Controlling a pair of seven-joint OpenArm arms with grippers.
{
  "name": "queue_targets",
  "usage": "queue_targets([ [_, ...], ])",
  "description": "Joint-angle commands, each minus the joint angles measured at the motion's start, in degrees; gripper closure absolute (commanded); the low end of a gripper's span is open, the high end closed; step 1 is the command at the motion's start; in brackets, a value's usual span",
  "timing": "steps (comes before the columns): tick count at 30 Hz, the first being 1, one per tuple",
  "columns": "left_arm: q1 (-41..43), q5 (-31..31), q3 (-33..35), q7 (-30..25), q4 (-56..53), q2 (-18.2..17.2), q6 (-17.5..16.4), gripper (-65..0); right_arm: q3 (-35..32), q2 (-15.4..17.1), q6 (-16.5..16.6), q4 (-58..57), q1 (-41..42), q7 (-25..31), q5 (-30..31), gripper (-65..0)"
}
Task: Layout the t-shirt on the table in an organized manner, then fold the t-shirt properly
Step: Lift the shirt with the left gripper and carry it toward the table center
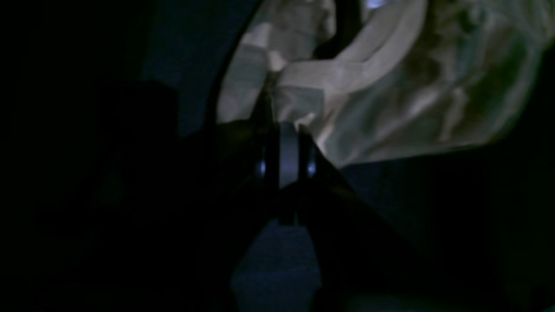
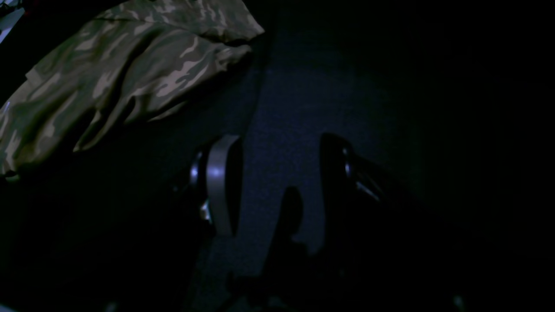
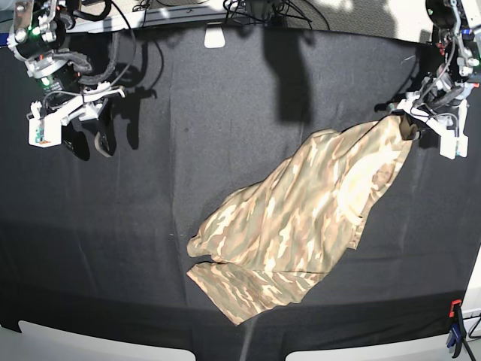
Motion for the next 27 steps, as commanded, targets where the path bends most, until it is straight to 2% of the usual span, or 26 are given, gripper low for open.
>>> queue_targets([
  [1, -0.31, -1.66, -0.26, -1.38, 0.96, -0.50, -0.70, 0.0, 0.46, 0.63, 0.20, 0.96, 0.15, 1.57, 0.61, -28.0],
  [3, -0.31, -4.87, -0.26, -1.38, 0.96, -0.48, -1.57, 0.0, 0.46, 0.63, 0.20, 0.96, 0.13, 1.57, 0.61, -28.0],
  [5, -0.35, -9.05, -0.26, -1.38, 0.96, -0.24, -3.82, 0.0, 0.46, 0.63, 0.20, 0.96, 0.13, 1.55, 0.61, -28.0],
  [10, -0.48, -21.84, -0.15, -1.36, 0.96, 2.56, -16.76, 0.0, 0.46, 0.63, 0.20, 0.96, 0.15, 1.55, 0.59, -28.0],
  [12, -0.48, -24.65, 0.35, -1.36, 0.96, 4.39, -19.97, 0.0, 0.46, 0.63, 0.20, 0.96, 0.15, 1.55, 0.59, -28.0],
  [16, -0.46, -25.00, 4.33, -1.36, 0.96, 7.74, -19.97, 0.0, 0.46, 0.63, 0.20, 0.96, 0.15, 1.55, 0.59, -28.0],
  [20, -0.59, -24.65, 12.57, -1.40, 0.96, 9.51, -19.97, 0.0, 0.48, 0.61, 0.20, 0.96, 0.37, 1.53, 0.33, -28.0],
  [27, -4.79, -16.09, 27.56, -2.89, 0.96, 12.11, -19.97, 0.0, 0.48, 0.63, 0.17, 0.96, 2.71, 1.03, -0.04, -28.0],
])
